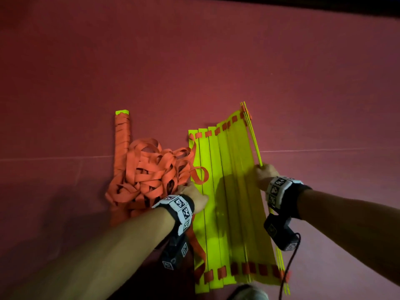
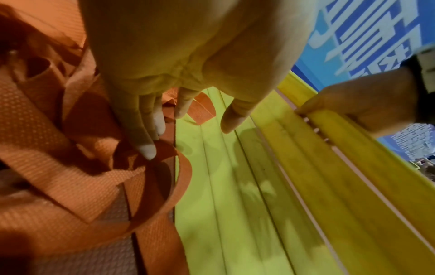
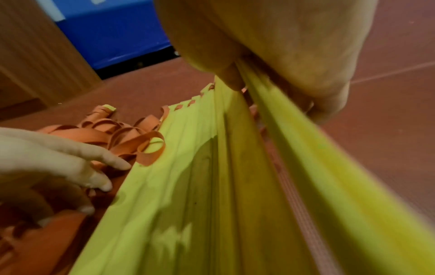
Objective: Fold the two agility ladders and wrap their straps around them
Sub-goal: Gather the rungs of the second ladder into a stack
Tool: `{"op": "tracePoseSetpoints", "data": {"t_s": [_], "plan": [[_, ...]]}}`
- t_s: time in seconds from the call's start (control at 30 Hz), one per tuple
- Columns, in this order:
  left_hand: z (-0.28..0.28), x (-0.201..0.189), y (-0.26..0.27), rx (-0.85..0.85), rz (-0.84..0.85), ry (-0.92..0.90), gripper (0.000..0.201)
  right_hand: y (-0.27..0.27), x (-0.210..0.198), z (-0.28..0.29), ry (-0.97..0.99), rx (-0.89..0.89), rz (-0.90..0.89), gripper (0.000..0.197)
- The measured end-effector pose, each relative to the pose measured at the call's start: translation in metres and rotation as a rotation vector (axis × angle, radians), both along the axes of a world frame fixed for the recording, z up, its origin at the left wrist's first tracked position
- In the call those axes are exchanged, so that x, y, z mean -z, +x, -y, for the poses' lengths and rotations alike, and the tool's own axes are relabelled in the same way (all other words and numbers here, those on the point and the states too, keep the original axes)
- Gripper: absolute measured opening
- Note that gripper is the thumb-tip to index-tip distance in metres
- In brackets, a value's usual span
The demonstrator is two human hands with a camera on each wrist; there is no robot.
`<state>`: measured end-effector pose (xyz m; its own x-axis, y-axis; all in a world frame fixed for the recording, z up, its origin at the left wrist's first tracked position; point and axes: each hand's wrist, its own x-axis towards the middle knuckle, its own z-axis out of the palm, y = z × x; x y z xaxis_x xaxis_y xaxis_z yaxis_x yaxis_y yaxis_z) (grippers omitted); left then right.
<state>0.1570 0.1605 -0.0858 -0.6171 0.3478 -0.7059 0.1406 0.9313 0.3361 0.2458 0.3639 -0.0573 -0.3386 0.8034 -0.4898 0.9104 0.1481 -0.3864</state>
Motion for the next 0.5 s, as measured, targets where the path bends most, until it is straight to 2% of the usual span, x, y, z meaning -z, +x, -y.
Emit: {"op": "tracePoseSetpoints", "data": {"t_s": [0.17,0.27,0.37,0.43,0.5], "plan": [[-0.004,-0.012,-0.005,-0.038,0.055,0.085,0.064,-0.002,-0.032,0.009,-0.012,0.072,-0.237,0.032],[-0.002,-0.032,-0.004,-0.038,0.067,0.159,0.055,-0.003,-0.064,0.014,-0.013,0.062,-0.377,0.061],[-0.003,-0.055,0.005,-0.056,0.135,0.274,0.05,-0.004,-0.103,0.025,-0.047,0.046,-0.53,0.057],[-0.012,-0.064,0.011,-0.188,0.239,0.415,0.051,-0.004,-0.132,0.035,-0.049,-0.008,-0.587,0.054],[-0.025,-0.08,0.019,-0.354,0.371,0.568,0.065,-0.002,-0.159,0.044,-0.025,-0.1,-0.599,0.049]]}}
